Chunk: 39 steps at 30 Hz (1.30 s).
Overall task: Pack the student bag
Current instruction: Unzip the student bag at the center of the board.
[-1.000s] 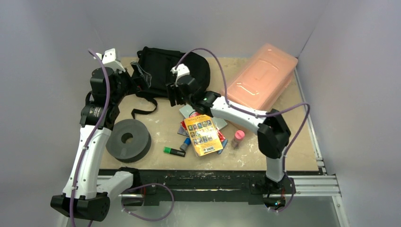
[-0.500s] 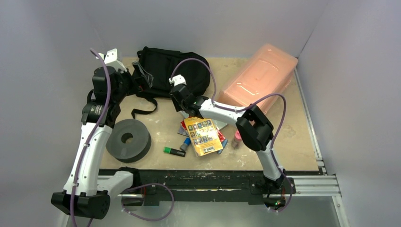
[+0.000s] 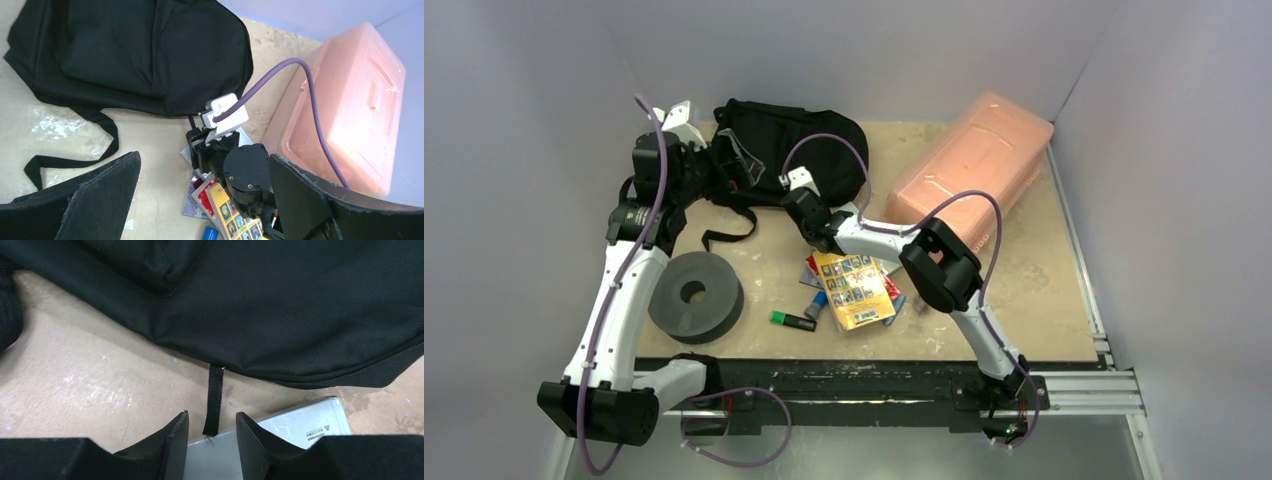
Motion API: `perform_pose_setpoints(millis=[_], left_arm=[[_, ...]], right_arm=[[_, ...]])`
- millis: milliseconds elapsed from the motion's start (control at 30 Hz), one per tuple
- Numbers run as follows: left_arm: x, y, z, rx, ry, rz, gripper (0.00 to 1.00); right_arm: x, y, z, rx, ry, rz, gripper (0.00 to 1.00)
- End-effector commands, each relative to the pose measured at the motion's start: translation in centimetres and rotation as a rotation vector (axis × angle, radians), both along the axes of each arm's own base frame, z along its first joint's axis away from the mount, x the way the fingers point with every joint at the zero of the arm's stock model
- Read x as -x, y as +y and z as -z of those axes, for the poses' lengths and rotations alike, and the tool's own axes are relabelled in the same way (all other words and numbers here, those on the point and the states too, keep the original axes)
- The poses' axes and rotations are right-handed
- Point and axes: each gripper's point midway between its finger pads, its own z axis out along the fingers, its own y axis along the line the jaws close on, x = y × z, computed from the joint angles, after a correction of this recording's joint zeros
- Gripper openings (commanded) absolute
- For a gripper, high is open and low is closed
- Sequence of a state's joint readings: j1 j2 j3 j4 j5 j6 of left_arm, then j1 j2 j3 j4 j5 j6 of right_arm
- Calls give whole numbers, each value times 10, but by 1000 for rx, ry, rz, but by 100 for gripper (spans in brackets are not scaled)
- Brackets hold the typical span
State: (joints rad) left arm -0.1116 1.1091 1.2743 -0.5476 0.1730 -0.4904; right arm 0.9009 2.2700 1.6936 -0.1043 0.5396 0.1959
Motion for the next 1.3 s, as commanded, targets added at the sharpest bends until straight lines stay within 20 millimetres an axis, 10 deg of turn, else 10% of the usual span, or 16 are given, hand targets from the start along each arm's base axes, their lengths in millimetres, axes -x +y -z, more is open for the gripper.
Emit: perform_pose_setpoints(millis=[0,433,667,1267], left_arm=[[-6,-13,-15,52,-11,65,100],[-12,-5,-5,114,39,26,100],[-21,-4,9,170,91,17,100],[-85,-39,156,705,568,93,94]], right_arm=[[-29,-1,-35,-30,-136,63,42],[-38,6,-31,-115,-184,20,28],[-42,10,-44,-151,-160,3,0],[-14,21,-109,-356,-145,-205,0]])
